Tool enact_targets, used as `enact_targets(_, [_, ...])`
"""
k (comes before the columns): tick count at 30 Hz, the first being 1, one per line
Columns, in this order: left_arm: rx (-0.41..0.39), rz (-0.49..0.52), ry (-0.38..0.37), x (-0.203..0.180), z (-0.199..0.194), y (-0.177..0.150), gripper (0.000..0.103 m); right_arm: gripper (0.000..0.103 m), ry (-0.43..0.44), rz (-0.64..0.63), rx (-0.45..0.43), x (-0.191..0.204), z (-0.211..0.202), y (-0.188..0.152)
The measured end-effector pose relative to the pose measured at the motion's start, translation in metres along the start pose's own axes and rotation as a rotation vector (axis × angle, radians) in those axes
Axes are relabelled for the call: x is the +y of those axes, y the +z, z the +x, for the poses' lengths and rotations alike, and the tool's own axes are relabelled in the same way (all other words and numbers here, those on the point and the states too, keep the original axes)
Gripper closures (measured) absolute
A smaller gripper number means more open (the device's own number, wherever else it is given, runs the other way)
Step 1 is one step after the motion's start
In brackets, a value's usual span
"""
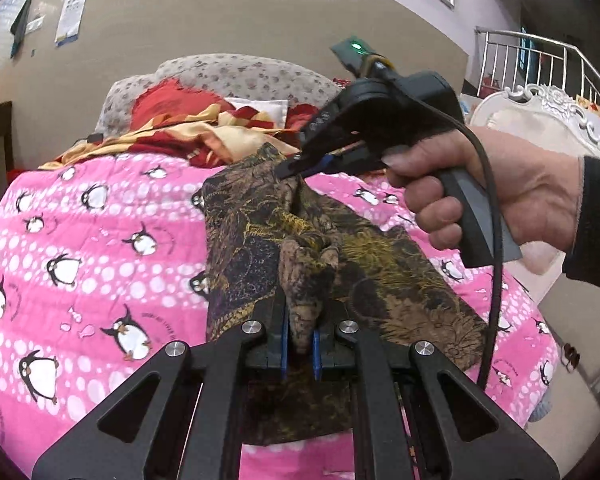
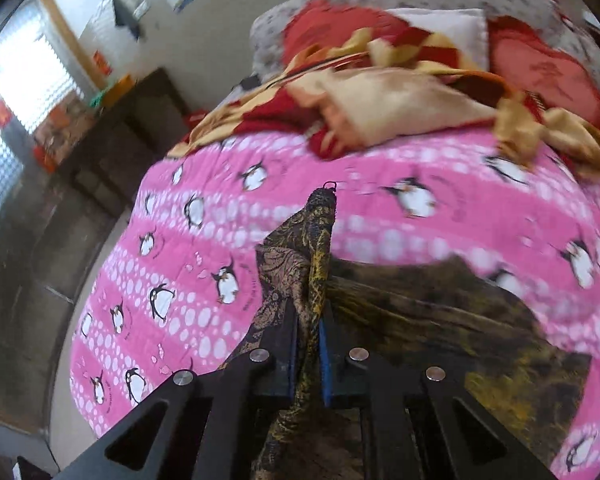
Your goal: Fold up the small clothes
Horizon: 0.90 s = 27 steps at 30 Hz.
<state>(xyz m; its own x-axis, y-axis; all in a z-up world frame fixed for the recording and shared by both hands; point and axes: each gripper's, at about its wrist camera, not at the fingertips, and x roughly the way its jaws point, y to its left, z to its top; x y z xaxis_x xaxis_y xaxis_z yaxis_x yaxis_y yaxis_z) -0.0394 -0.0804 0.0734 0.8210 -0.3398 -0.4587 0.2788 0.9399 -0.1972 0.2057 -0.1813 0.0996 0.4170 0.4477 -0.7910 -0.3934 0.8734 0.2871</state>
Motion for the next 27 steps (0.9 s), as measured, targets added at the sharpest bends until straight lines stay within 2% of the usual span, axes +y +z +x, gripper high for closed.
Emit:
enact_targets(3, [0.013,0.020,-0.015,-0.017,0.002,0.003,0.096,0.101,0.009,0.046,-0.042,-0.028,-0.022,-0.007])
enact_targets(5, [0.021,0.041,-0.032,-0.032,0.005,0.004,0.096,0.101,0.017,0.089,-0.070,-0.051,-0.038,-0.011])
enact_targets(8, [0.032,0.048,-0.044,-0.046,0.008,0.004,0.096,0.101,0.105,0.098,-0.024,-0.070,-0.046,-0.022])
enact_targets(9, [0.035,0.048,-0.043,-0.048,0.008,0.003,0.096,0.101,0.108,0.089,-0.028,-0.070,-0.049,-0.026])
enact_targets(11, [0.040,0.050,-0.036,-0.048,0.008,0.002,0.096,0.100,0.185,0.107,-0.061,-0.070,-0.051,-0.032])
enact_targets(12, [0.041,0.052,-0.032,-0.048,0.008,0.001,0.096,0.095,0.204,0.128,-0.074,-0.071,-0.050,-0.034])
enact_targets(14, [0.046,0.052,-0.024,-0.046,0.009,0.002,0.096,0.062,0.236,0.209,-0.106,-0.075,-0.041,-0.038])
enact_targets(15, [0.045,0.051,-0.022,-0.045,0.009,0.003,0.096,0.030,0.245,0.243,-0.129,-0.078,-0.037,-0.039])
enact_targets(16, [0.042,0.048,-0.021,-0.043,0.008,0.004,0.096,0.018,0.262,0.273,-0.160,-0.079,-0.035,-0.042])
enact_targets(17, [0.039,0.043,-0.020,-0.042,0.006,0.006,0.096,0.018,0.298,0.310,-0.183,-0.083,-0.029,-0.043])
enact_targets(20, [0.030,0.026,-0.024,-0.039,0.001,0.010,0.096,0.018,0.375,0.436,-0.145,-0.095,-0.002,-0.044])
enact_targets(23, [0.022,0.020,-0.026,-0.038,-0.002,0.013,0.096,0.019,0.431,0.460,-0.111,-0.091,0.019,-0.042])
enact_targets(24, [0.022,0.018,-0.025,-0.037,-0.002,0.013,0.096,0.023,0.446,0.440,-0.105,-0.086,0.023,-0.040])
enact_targets(25, [0.021,0.017,-0.024,-0.037,-0.001,0.013,0.096,0.033,0.439,0.412,-0.093,-0.080,0.027,-0.037])
enact_targets(27, [0.028,0.009,-0.026,-0.037,0.001,0.013,0.096,0.044,0.360,0.357,-0.059,-0.067,0.035,-0.028])
